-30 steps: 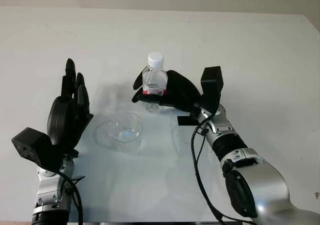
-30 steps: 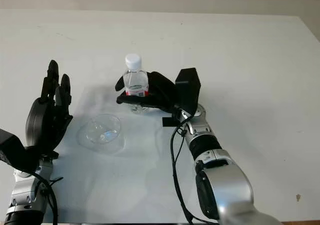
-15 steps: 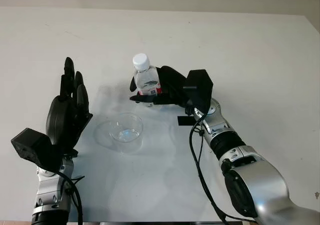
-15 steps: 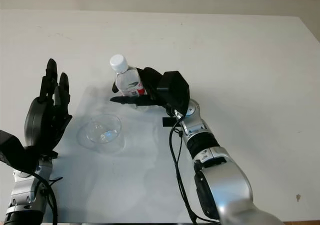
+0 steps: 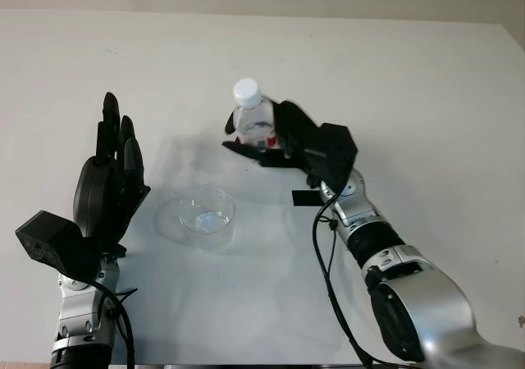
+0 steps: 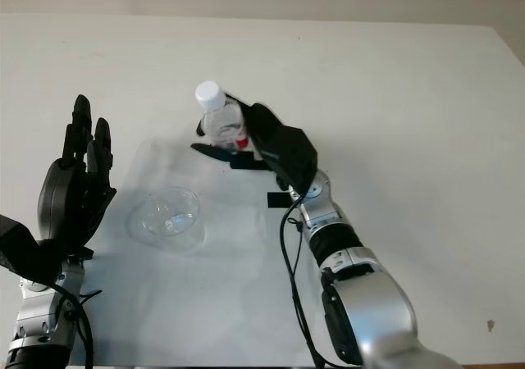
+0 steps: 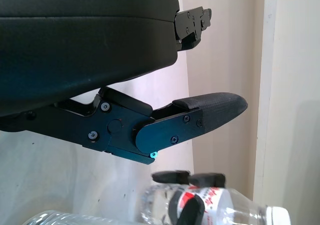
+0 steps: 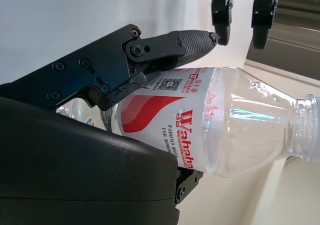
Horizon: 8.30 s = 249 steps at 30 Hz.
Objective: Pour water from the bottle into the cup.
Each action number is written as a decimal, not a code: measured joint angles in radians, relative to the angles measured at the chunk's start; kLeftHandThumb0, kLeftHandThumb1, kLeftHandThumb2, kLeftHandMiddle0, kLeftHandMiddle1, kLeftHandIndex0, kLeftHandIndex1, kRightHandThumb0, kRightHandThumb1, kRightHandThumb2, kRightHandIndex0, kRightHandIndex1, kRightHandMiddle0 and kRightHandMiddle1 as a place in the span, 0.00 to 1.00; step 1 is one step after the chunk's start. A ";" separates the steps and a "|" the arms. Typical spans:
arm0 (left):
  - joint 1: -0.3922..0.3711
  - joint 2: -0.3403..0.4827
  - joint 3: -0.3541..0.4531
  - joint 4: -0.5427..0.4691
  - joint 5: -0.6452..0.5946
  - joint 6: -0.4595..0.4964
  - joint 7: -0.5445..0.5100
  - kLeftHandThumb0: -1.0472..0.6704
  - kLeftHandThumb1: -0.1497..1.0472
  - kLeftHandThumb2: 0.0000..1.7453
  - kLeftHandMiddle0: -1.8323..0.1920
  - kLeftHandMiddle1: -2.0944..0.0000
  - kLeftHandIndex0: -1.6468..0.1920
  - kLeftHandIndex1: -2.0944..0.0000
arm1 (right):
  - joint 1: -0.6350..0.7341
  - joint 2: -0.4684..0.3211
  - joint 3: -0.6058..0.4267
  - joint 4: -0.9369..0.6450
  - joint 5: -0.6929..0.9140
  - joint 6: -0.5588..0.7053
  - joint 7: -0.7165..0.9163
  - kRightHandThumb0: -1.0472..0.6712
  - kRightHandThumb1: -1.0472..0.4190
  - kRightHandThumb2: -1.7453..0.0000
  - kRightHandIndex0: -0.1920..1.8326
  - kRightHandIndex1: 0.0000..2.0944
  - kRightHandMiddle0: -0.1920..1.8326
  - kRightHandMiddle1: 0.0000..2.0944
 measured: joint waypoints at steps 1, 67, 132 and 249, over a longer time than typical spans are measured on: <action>0.000 0.000 0.000 0.000 0.000 0.000 0.000 0.17 1.00 0.40 1.00 1.00 1.00 1.00 | 0.000 -0.008 0.002 -0.017 -0.002 -0.008 0.003 0.42 0.00 0.79 0.66 1.00 0.57 1.00; -0.005 -0.011 -0.009 0.006 0.002 -0.006 0.017 0.17 1.00 0.39 1.00 1.00 1.00 1.00 | -0.270 -0.313 0.701 -0.163 -1.177 0.040 -1.477 0.31 0.06 0.97 0.66 1.00 0.37 0.73; -0.022 -0.010 -0.005 0.044 -0.014 -0.032 -0.015 0.18 1.00 0.43 1.00 1.00 1.00 1.00 | 0.376 -0.211 -0.087 -0.983 0.530 1.024 0.113 0.38 0.00 0.72 0.66 1.00 0.55 1.00; -0.018 0.020 0.015 0.042 -0.058 -0.052 -0.067 0.19 1.00 0.44 1.00 1.00 1.00 1.00 | 0.620 -0.183 -0.065 -0.926 0.166 0.468 0.163 0.05 0.06 0.97 0.00 0.00 0.00 0.00</action>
